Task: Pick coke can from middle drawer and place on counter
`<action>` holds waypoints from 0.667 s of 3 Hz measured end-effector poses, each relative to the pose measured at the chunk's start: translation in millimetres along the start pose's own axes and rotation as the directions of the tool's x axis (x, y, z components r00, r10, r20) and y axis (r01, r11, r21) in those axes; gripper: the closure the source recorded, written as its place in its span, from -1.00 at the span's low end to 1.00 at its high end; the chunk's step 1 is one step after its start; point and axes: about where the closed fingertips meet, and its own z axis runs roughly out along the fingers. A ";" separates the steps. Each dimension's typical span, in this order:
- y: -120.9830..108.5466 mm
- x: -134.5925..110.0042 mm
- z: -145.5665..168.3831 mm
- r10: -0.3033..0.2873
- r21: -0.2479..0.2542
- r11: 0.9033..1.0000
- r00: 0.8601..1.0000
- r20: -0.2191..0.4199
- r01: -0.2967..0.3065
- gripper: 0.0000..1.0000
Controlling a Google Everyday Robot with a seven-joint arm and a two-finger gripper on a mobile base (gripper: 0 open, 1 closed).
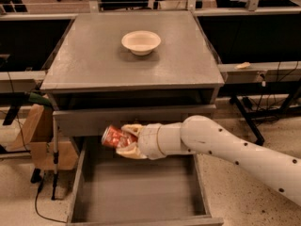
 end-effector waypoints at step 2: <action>8.8 2.8 5.6 0.001 -0.040 0.999 1.000 -0.008 -0.001 1.00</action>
Offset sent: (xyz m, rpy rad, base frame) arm -0.0056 0.0039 -0.0055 -0.0208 0.0289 0.0469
